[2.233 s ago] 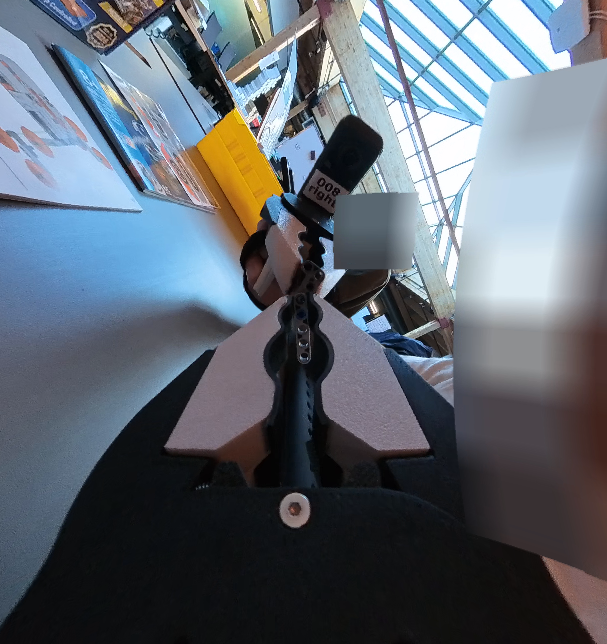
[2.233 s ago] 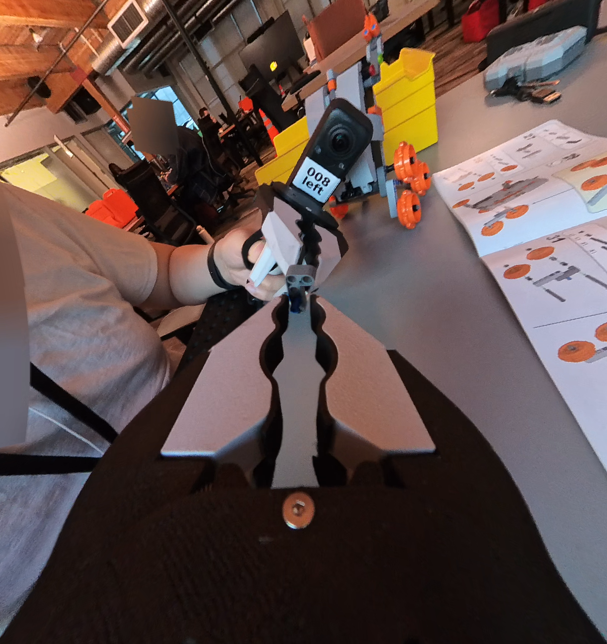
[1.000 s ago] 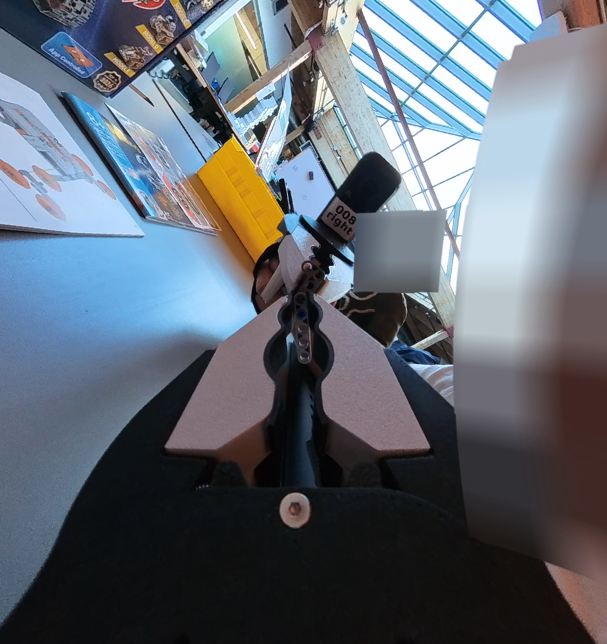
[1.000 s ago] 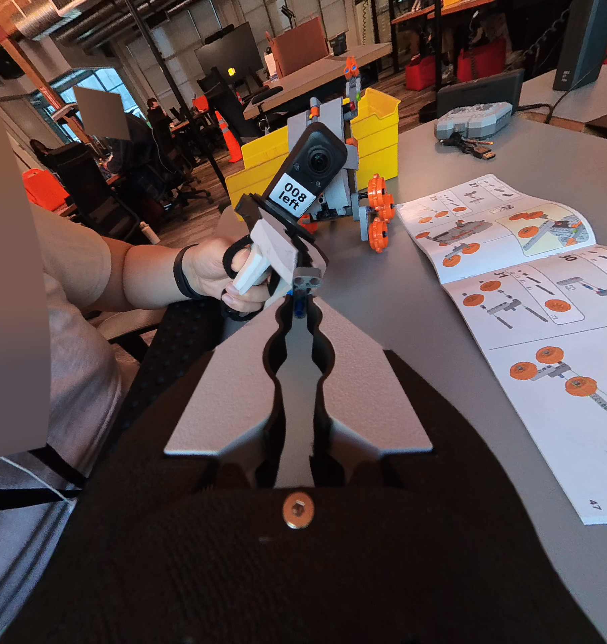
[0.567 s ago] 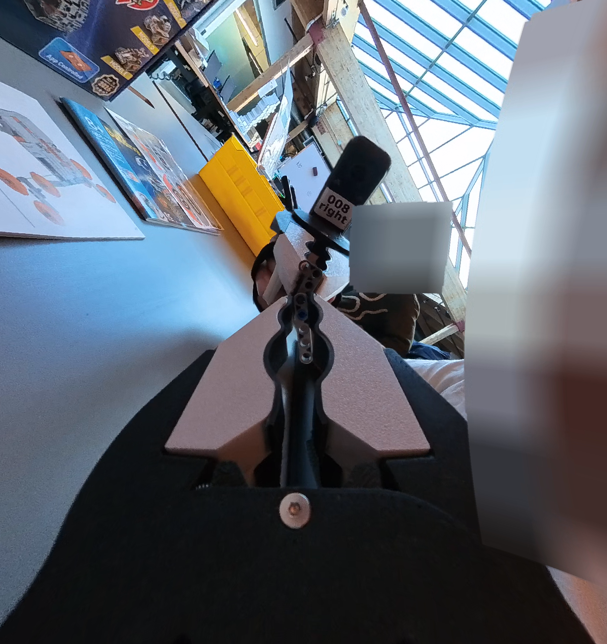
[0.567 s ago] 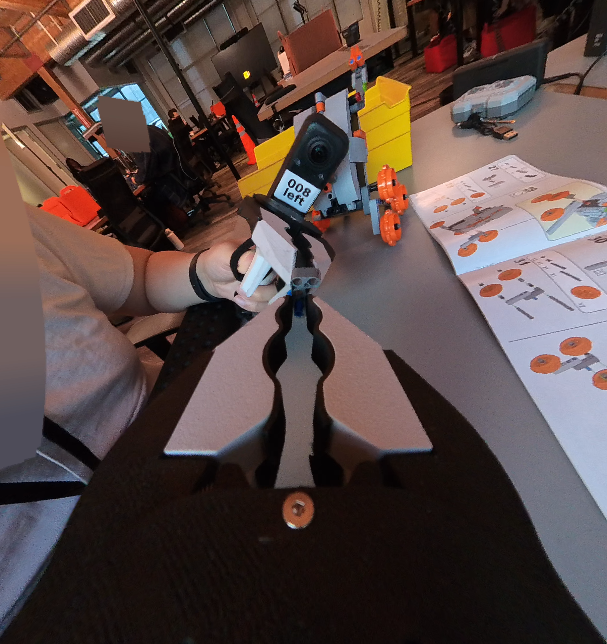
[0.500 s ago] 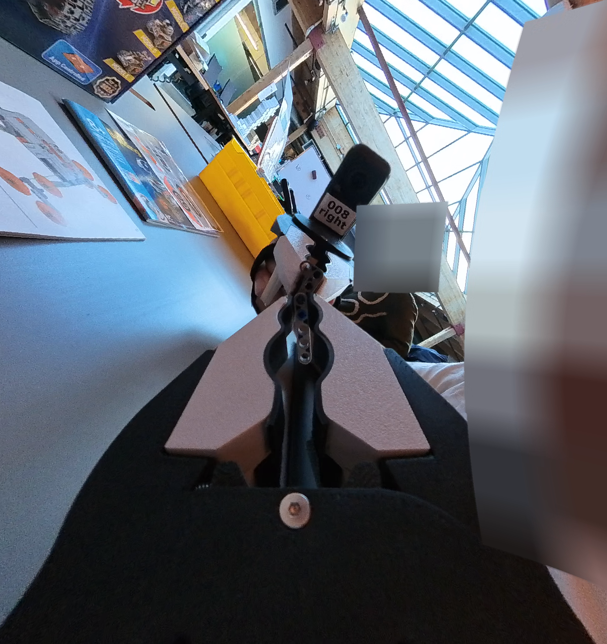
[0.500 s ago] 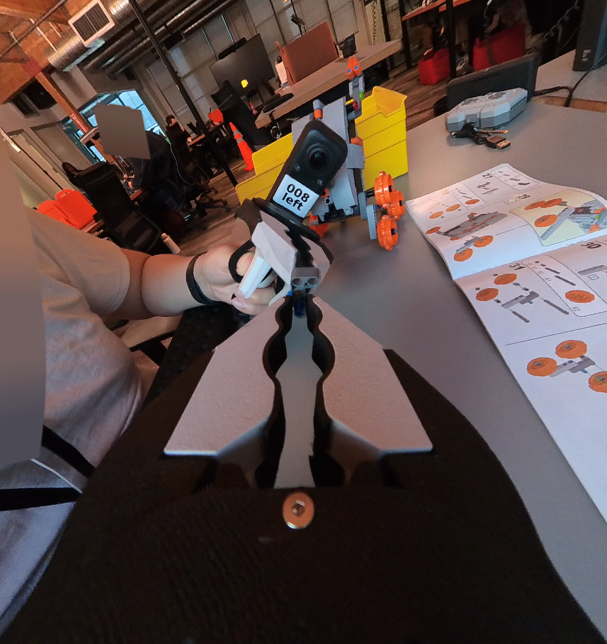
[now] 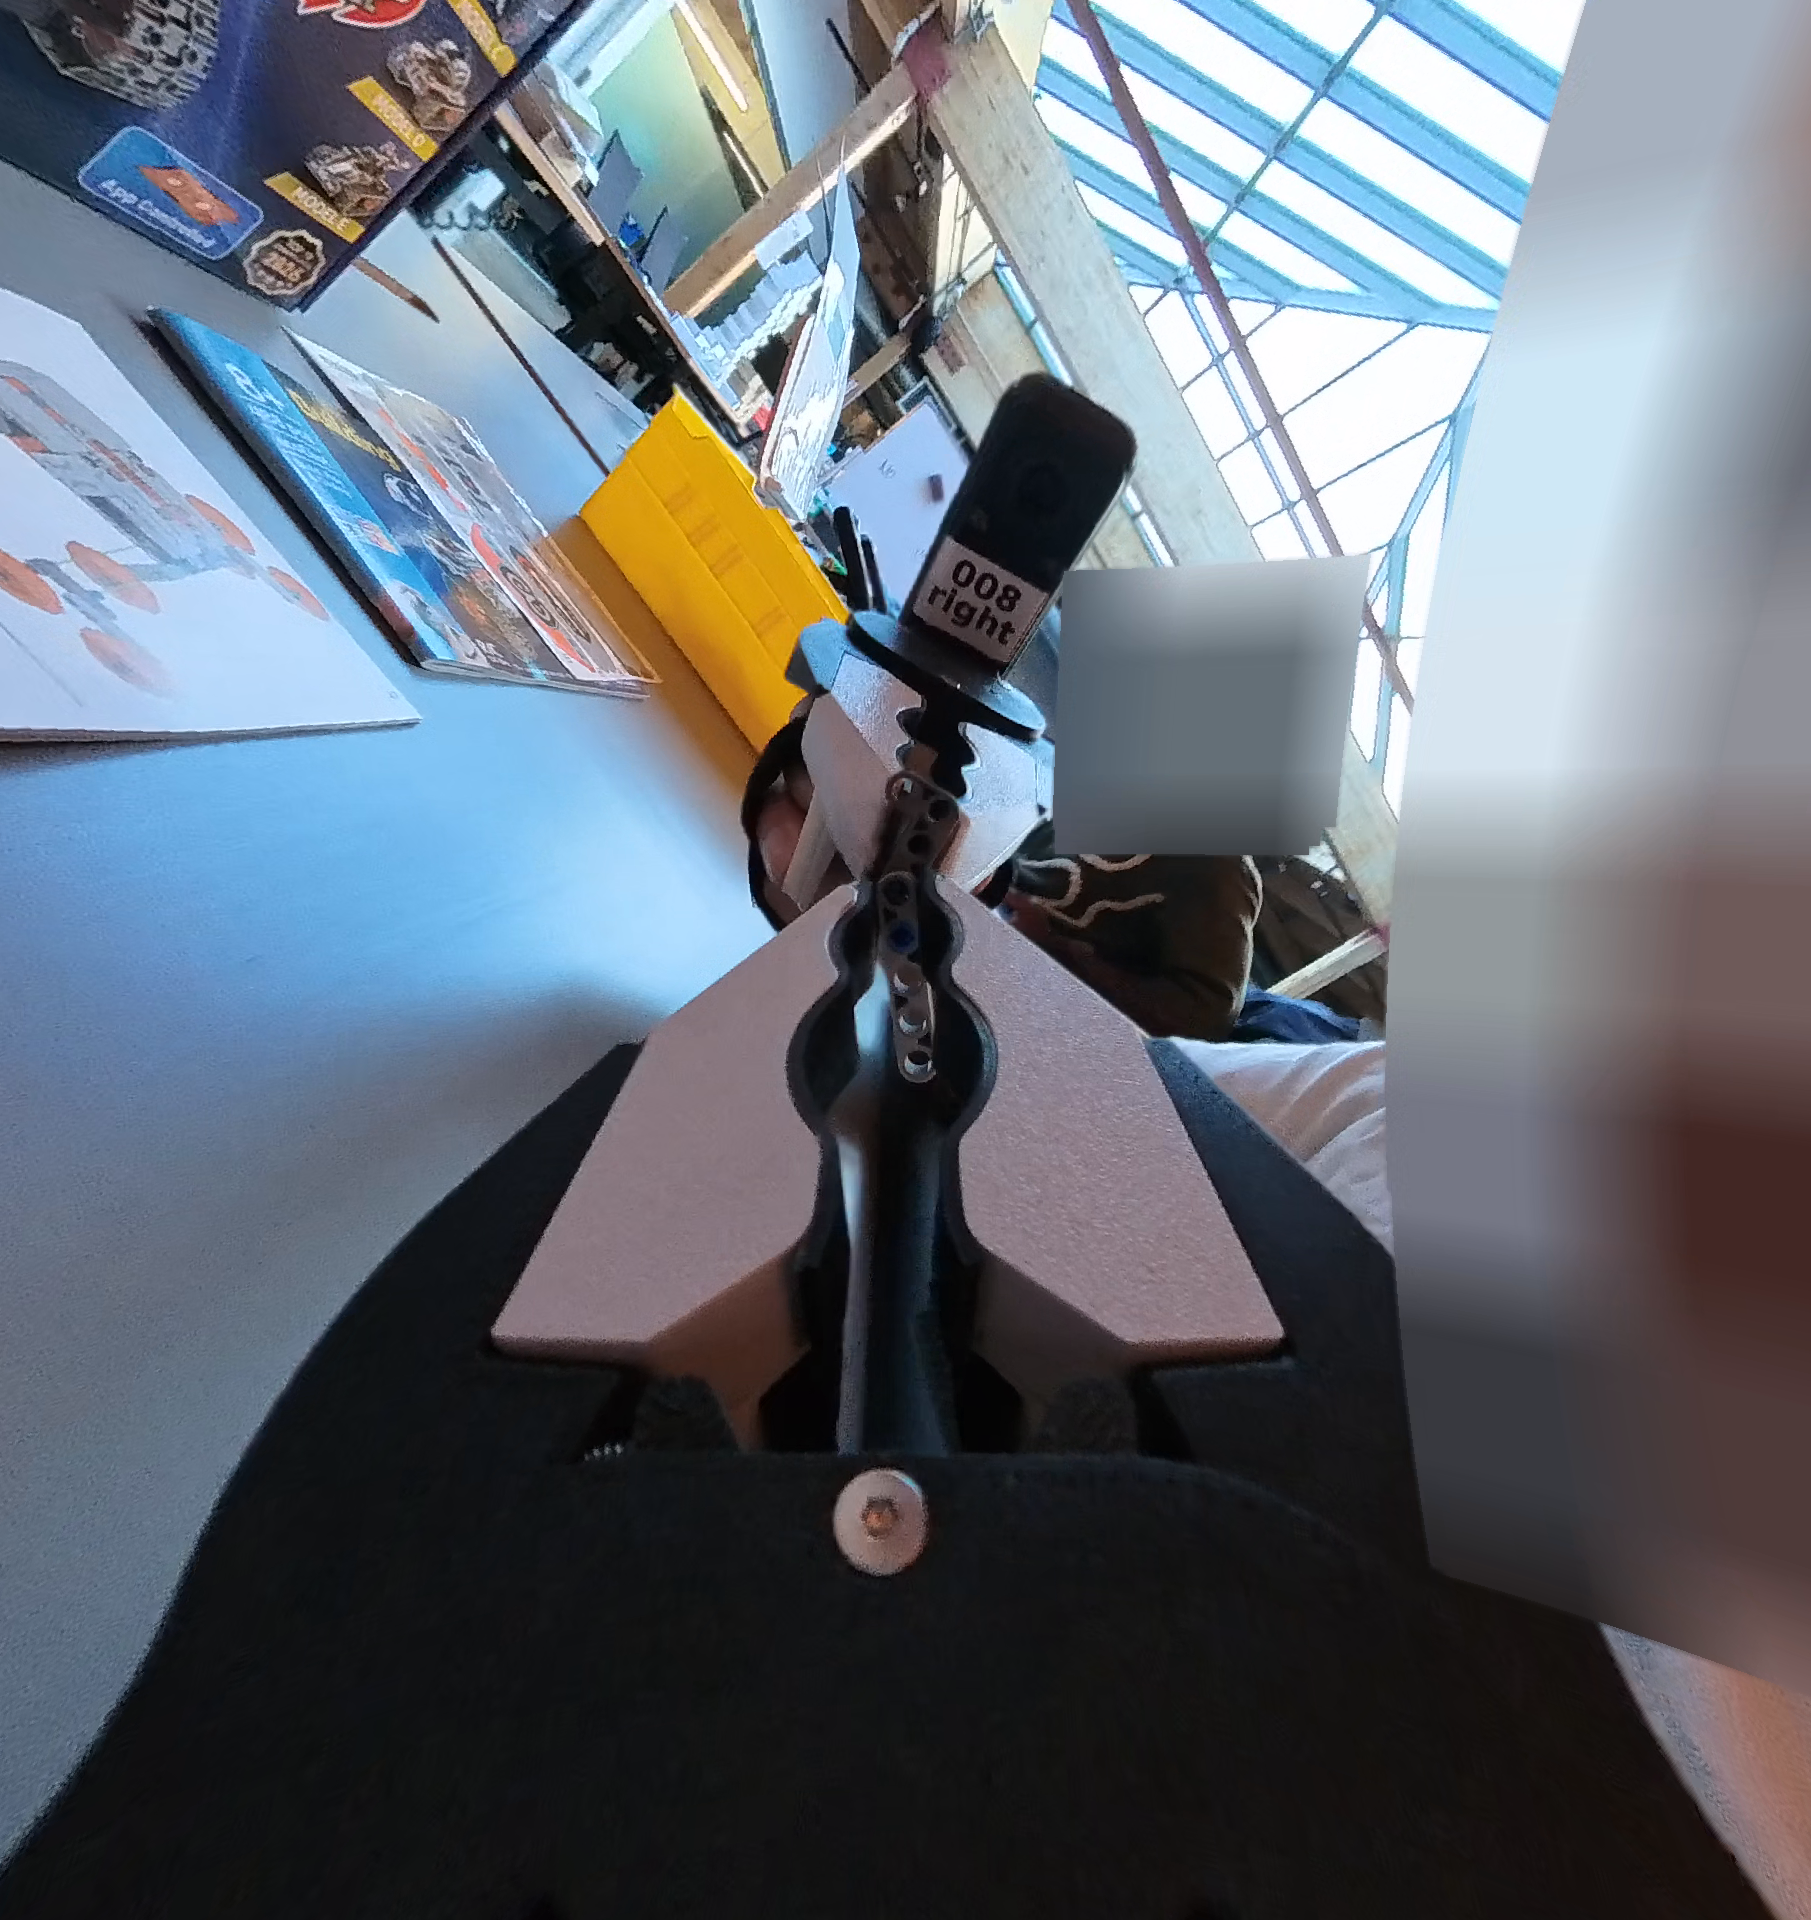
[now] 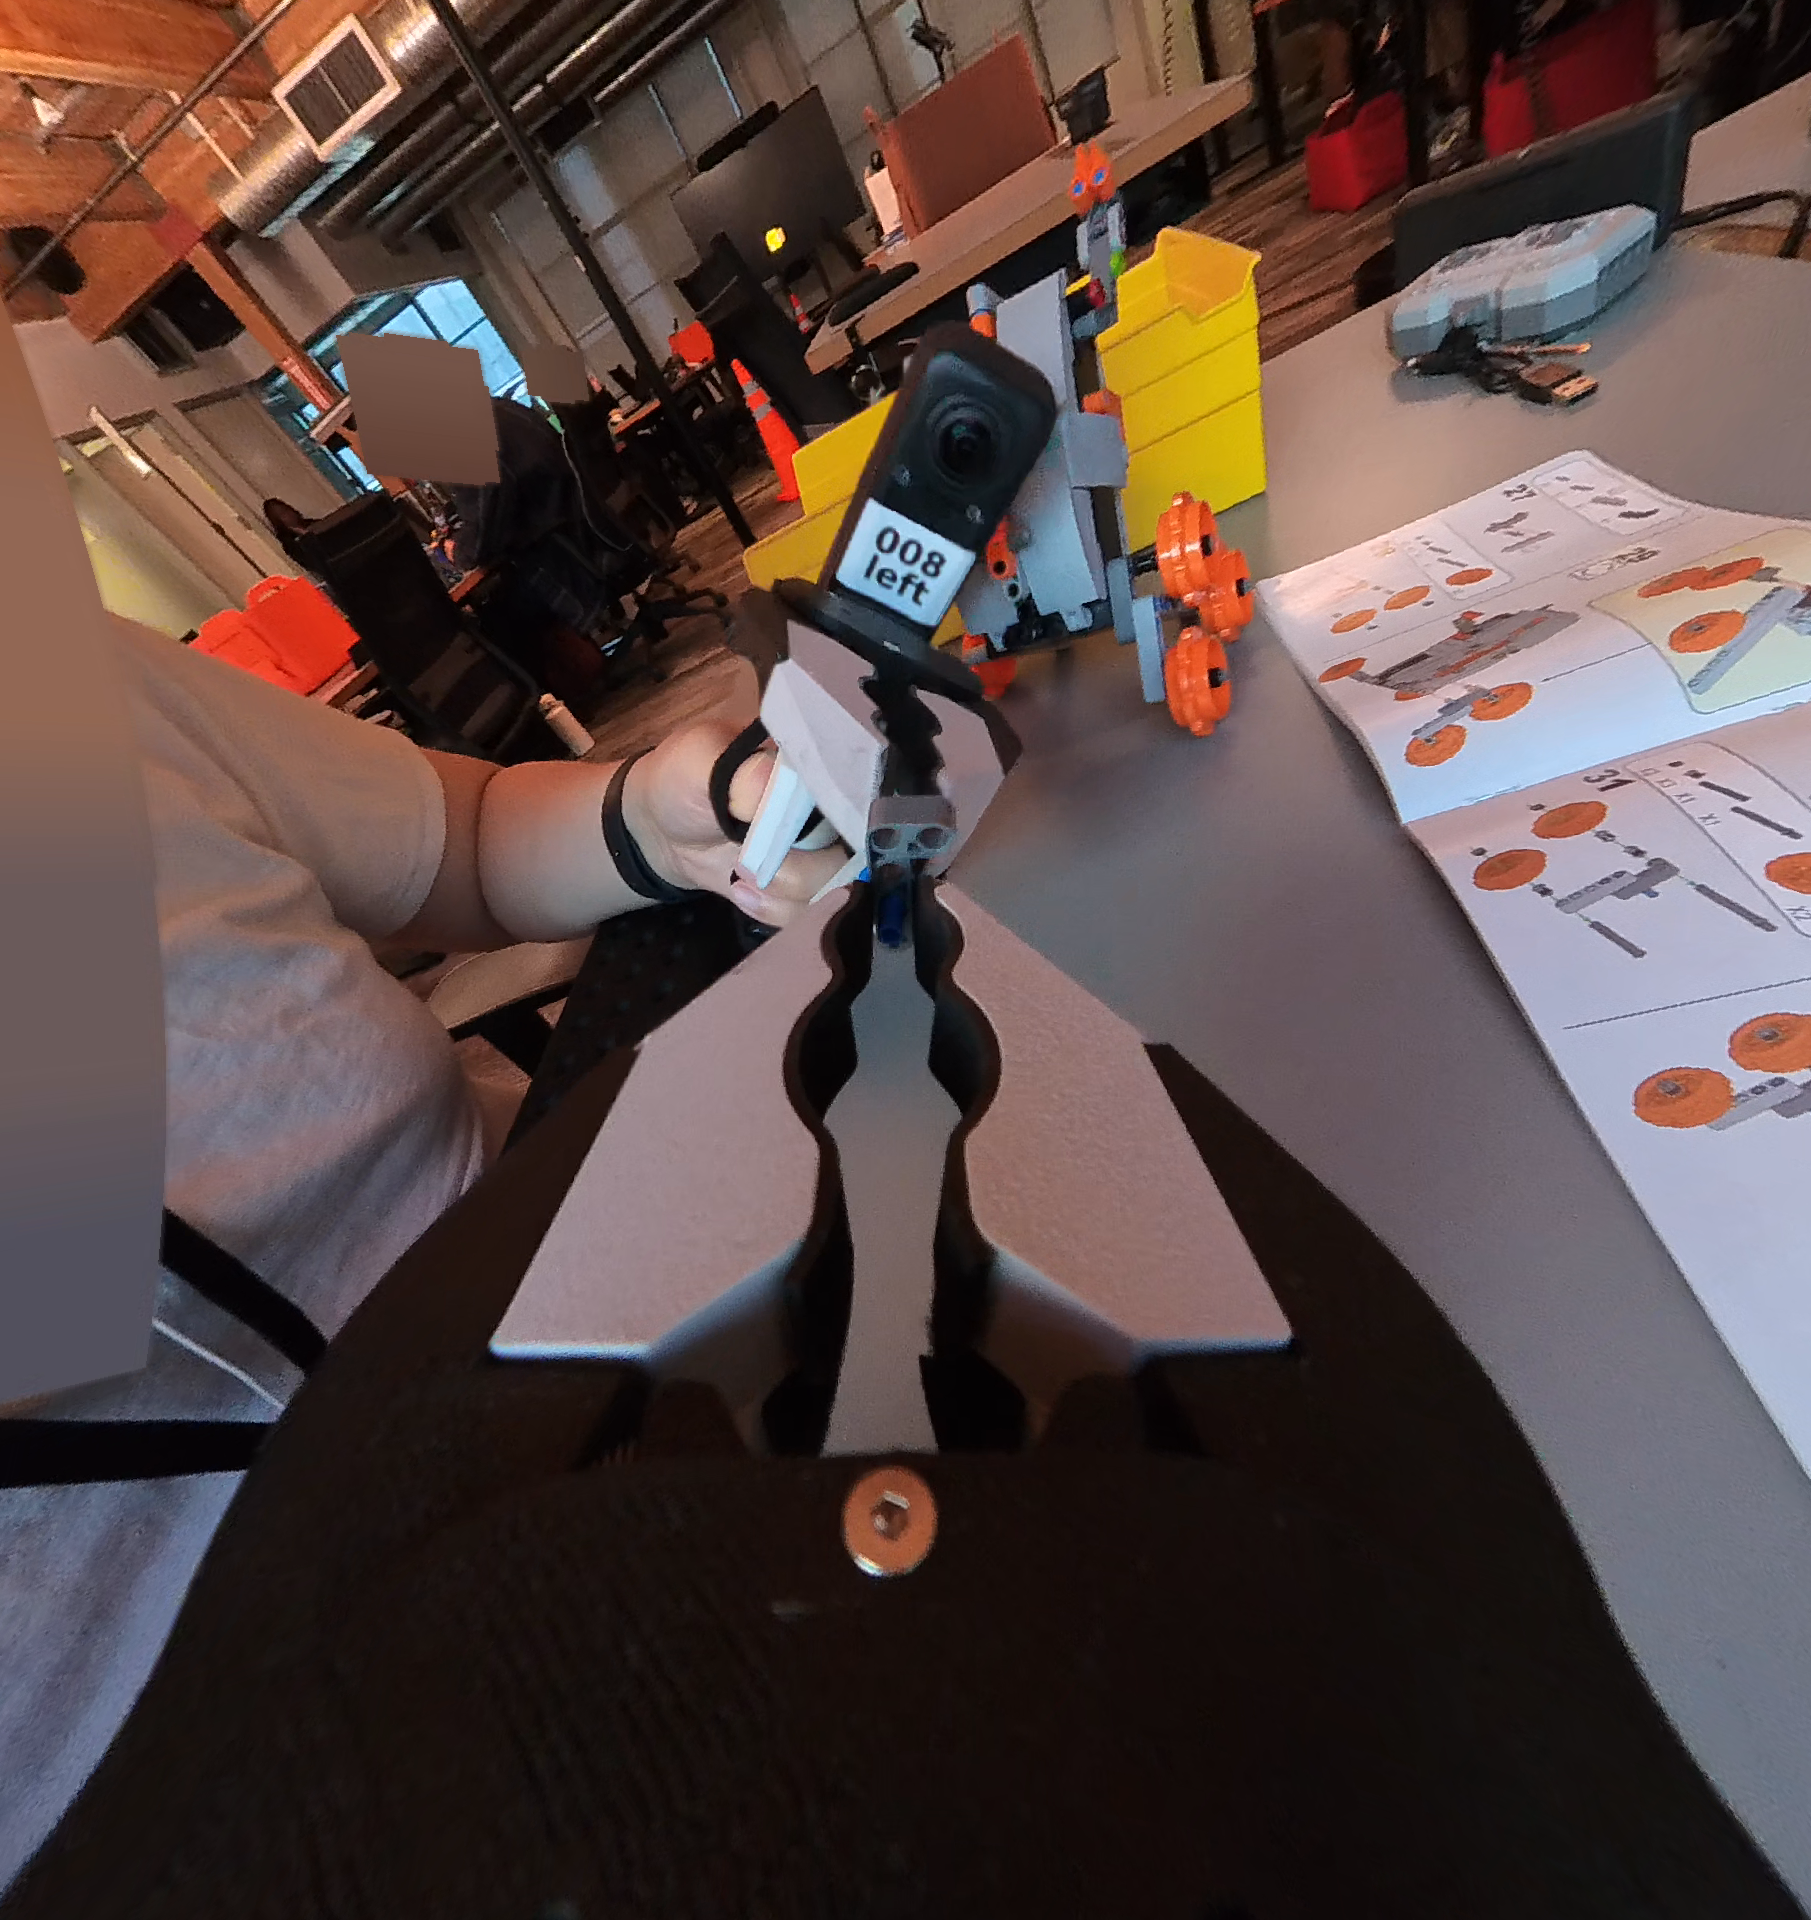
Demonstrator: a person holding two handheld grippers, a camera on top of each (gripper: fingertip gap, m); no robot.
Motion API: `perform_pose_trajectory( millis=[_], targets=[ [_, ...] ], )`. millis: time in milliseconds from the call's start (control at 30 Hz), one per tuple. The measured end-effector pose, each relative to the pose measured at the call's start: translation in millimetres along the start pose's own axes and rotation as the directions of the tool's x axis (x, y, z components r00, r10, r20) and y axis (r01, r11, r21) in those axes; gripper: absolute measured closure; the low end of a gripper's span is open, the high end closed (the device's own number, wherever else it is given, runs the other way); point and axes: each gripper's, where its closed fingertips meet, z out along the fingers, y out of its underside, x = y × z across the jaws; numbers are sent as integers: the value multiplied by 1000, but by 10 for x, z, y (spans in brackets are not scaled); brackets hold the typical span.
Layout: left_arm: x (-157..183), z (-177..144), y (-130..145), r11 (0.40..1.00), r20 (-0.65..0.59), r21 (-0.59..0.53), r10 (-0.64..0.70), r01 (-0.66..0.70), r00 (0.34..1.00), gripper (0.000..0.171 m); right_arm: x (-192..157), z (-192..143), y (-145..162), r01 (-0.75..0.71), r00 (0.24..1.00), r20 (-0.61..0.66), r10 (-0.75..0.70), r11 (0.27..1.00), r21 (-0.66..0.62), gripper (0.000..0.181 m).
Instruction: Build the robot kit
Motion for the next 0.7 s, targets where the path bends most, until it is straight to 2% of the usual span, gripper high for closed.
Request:
perform_pose_trajectory(
  millis=[500, 700],
  targets=[
    [34, 12, 52, 990, 35, -62, 128, -126, 991, 166, -52, -12, 36, -49, 998, 42, 51, 998, -33, 174],
    [25, 10, 25, 997, 17, -34, 75, -74, 997, 166, -33, -10, 15, -48, 998, 25, 49, 999, -16, 174]
  ],
)
